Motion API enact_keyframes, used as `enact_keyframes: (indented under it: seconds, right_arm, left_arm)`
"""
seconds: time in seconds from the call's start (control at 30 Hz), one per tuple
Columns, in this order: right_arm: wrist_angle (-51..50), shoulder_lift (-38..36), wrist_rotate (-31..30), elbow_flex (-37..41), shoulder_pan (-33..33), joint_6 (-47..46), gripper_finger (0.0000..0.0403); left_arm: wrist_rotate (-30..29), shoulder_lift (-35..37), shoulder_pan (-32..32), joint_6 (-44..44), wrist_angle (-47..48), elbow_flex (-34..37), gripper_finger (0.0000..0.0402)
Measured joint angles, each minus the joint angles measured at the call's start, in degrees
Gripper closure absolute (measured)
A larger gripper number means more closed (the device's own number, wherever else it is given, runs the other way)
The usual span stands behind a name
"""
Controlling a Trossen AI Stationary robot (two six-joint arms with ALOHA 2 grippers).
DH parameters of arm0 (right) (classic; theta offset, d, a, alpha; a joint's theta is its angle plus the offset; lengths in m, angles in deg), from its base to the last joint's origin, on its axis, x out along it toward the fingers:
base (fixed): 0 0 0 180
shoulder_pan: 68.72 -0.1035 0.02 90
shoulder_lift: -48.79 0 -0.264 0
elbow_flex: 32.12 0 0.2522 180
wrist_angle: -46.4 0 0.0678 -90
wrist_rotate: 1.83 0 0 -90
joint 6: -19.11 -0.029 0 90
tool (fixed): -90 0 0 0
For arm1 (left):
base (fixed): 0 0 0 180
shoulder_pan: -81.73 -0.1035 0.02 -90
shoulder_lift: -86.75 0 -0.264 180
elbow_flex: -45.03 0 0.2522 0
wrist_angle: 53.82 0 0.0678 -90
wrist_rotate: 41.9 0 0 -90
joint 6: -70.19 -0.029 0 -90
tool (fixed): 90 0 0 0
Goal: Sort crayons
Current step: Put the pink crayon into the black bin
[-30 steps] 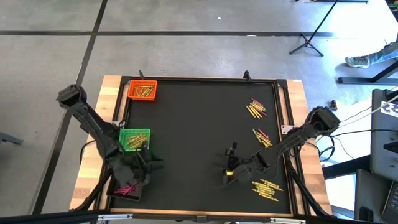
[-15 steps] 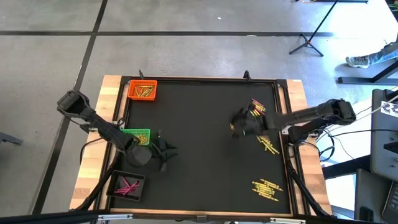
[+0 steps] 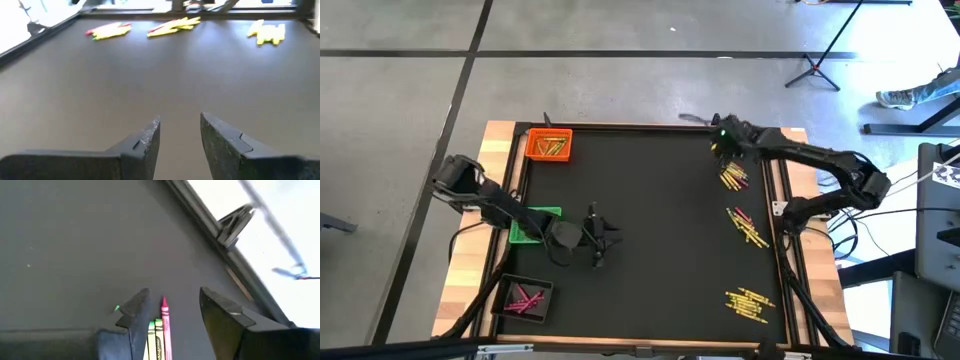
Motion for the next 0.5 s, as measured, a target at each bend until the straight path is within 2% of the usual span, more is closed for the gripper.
enact_keyframes:
  seconds: [0.1, 0.23, 0.4, 0.5]
  right_arm:
    - [0.08, 1.41, 6.0, 0.0, 6.22, 2.0, 0.0233]
    - [-1.42, 4.23, 8.63, 0.0, 11.62, 2.29, 0.0233]
    - [-3.44, 7.95, 14.32, 0.0, 15.32, 2.28, 0.0233]
    - [-2.54, 9.91, 15.55, 0.0, 15.58, 2.3, 0.0233]
  left_arm:
    - [5.07, -1.9, -2.58, -3.5, -5.19, 0.01, 0.0278]
    - [10.06, -2.54, -5.65, -5.38, -8.21, 0.0, 0.0278]
    - [10.27, -2.54, -7.03, -5.54, -8.17, 0.0, 0.0278]
    - [10.27, -2.54, -7.52, -5.55, -8.13, 0.0, 0.0278]
